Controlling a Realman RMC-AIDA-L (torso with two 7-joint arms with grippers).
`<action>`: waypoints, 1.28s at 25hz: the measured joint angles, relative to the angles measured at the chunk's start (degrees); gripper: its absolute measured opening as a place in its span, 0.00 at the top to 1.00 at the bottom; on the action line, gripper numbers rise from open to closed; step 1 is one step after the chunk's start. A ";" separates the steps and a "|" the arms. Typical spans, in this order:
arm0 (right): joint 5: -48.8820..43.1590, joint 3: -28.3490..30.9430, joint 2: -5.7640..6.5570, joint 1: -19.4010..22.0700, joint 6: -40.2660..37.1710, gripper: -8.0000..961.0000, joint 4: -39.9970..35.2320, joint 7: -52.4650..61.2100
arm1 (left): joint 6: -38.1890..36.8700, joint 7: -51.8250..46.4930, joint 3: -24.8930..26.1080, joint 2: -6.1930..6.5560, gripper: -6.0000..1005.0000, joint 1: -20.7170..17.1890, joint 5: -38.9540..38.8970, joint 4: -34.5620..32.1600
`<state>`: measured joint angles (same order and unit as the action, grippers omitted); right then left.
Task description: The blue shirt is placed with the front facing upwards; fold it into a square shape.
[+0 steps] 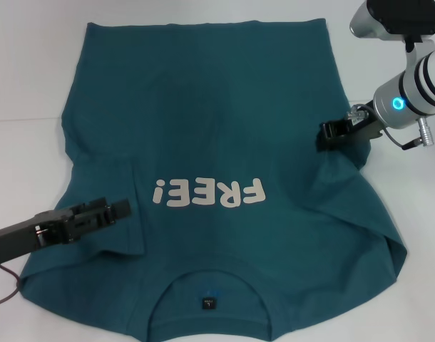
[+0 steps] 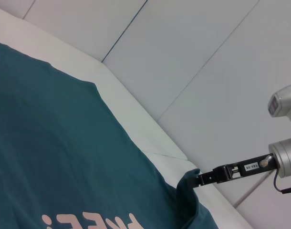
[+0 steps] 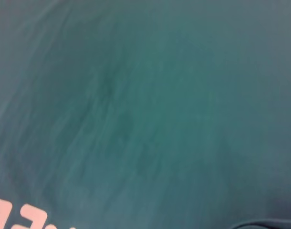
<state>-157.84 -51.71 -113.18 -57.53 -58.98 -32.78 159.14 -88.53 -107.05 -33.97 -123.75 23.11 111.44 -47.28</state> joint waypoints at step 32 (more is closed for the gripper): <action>-2.08 -0.96 -0.66 4.77 -9.72 0.31 -13.25 -0.92 | 0.47 -0.69 0.05 0.17 0.19 0.08 0.00 0.70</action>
<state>-159.92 -52.68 -113.84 -52.76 -68.69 -46.03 158.22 -88.06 -107.75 -33.92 -123.58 23.19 111.44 -46.58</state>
